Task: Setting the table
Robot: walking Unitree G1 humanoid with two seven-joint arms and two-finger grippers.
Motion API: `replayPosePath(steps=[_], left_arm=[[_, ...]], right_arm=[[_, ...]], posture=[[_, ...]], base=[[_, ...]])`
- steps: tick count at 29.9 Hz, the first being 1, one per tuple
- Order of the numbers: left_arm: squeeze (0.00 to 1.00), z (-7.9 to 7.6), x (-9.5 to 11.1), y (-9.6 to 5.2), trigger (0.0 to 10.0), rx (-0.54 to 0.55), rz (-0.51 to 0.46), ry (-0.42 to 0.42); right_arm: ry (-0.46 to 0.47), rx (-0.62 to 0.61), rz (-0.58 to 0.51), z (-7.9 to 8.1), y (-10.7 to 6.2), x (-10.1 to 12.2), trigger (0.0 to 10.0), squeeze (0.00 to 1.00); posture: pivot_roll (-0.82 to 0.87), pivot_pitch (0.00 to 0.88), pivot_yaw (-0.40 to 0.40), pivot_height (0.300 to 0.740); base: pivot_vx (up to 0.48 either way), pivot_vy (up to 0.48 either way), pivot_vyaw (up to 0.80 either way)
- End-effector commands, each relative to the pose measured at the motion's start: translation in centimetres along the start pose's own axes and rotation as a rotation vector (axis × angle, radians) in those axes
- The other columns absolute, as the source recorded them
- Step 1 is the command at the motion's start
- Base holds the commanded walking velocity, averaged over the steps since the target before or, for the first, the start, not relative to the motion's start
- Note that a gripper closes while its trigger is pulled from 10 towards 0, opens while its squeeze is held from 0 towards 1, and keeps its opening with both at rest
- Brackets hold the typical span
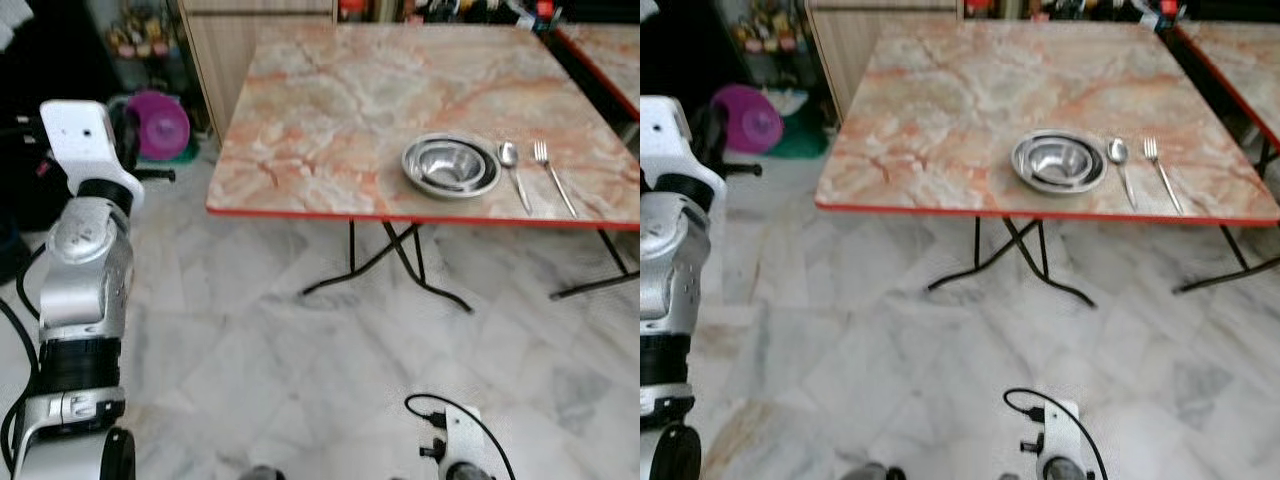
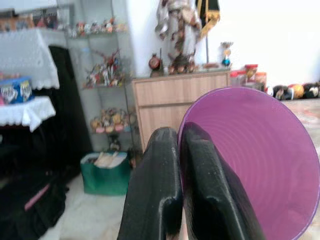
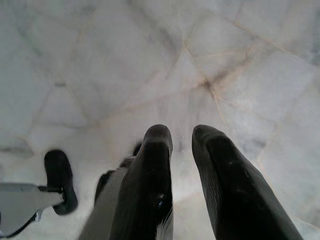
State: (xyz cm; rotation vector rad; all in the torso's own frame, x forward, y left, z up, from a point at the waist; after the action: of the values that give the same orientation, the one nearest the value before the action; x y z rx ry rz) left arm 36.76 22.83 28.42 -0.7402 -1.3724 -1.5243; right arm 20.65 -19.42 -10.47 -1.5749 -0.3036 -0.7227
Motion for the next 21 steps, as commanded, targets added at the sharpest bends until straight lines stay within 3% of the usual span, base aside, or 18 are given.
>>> replayPosePath(steps=[1,21], left_arm=[[0.0,-0.3,0.68,0.12,10.0,-0.017,-0.023,0.002],[0.0,-0.91,0.89,0.05,10.0,-0.047,-0.036,-0.017]], right_arm=[[0.007,-0.022,0.01,-0.76,-0.06,-0.35,10.0,0.0],[-0.007,-0.02,0.026,-0.72,0.0,-0.27,10.0,0.0]], posture=[[0.07,0.144,-0.002,0.736],[0.07,0.163,-0.005,0.736]], base=[[0.33,0.0,0.0],[0.337,0.0,0.0]])
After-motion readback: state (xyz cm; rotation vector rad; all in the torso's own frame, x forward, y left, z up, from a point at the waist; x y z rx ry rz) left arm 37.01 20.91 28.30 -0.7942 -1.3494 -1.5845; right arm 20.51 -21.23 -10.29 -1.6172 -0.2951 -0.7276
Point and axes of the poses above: a point about 5 cm out from each wrist's last joint towards the gripper, its own y axis pointing out of the wrist towards the gripper, its own x axis along the axis of the wrist's last joint, z = x × y, the point moved 3 cm from there along y, pointing out of the wrist towards the gripper, and after that the axes turned 8 degrees about y, right-handed, at the moved point
